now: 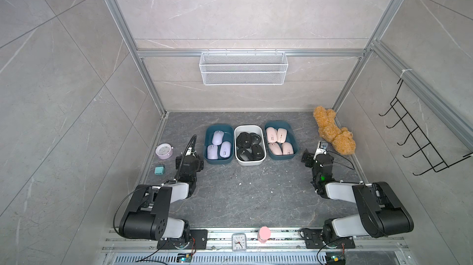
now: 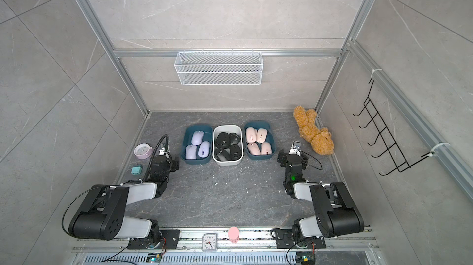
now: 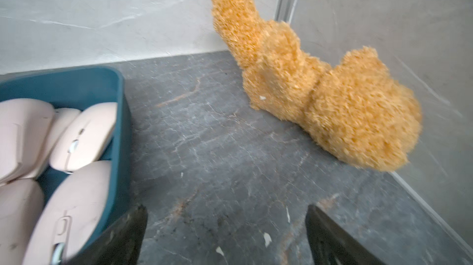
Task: Place the mice by color into the storage box
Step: Reset both arms
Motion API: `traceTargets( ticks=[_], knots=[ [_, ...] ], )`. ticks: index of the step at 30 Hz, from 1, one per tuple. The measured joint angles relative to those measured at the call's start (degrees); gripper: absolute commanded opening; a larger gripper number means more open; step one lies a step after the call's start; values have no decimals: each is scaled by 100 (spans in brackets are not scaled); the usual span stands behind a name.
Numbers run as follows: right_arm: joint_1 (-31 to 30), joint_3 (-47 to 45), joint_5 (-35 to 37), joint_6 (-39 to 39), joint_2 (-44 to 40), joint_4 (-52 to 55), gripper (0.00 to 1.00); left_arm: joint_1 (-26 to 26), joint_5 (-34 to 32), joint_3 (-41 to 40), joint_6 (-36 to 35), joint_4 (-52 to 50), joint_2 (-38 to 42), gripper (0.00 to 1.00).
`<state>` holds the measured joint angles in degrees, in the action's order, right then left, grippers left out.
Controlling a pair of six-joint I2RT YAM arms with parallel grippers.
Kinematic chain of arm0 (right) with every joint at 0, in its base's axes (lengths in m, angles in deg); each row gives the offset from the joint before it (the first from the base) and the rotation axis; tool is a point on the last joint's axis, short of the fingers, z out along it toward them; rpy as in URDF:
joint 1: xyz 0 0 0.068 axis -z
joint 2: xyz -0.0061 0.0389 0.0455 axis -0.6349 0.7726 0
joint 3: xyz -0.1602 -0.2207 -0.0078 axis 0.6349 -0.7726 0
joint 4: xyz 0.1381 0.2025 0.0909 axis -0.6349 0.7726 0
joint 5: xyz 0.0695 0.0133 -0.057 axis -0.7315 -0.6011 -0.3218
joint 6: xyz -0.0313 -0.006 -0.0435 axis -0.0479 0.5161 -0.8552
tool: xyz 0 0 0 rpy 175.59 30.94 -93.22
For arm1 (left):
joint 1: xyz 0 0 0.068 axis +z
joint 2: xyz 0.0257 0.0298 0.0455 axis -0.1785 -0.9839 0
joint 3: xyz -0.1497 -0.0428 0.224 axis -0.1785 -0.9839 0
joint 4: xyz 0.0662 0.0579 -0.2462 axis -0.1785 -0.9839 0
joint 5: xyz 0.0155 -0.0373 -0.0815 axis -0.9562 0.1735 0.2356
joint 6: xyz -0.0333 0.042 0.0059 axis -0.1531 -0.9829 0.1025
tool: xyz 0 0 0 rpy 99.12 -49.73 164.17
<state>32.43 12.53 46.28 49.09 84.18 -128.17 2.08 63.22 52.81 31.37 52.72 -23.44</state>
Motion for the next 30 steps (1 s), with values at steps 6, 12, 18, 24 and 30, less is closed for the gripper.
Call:
traceTargets(
  ticks=[6, 12, 18, 24, 30],
  knots=[
    [0, 2, -636, -271, 173, -273, 100, 673, 741, 101, 199, 155, -155, 89],
    [190, 48, -894, -264, 442, -297, 100, 1121, 1394, 111, 417, 179, -409, 99],
    [219, 50, -962, -264, 444, -332, 100, 1123, 1644, 111, 487, 192, -411, 100],
    [219, 50, -962, -267, 442, -411, 100, 1123, 1661, 111, 490, 227, -411, 100],
    [219, 50, -962, -267, 442, -426, 100, 1106, 1646, 111, 490, 254, -411, 100]
  ],
)
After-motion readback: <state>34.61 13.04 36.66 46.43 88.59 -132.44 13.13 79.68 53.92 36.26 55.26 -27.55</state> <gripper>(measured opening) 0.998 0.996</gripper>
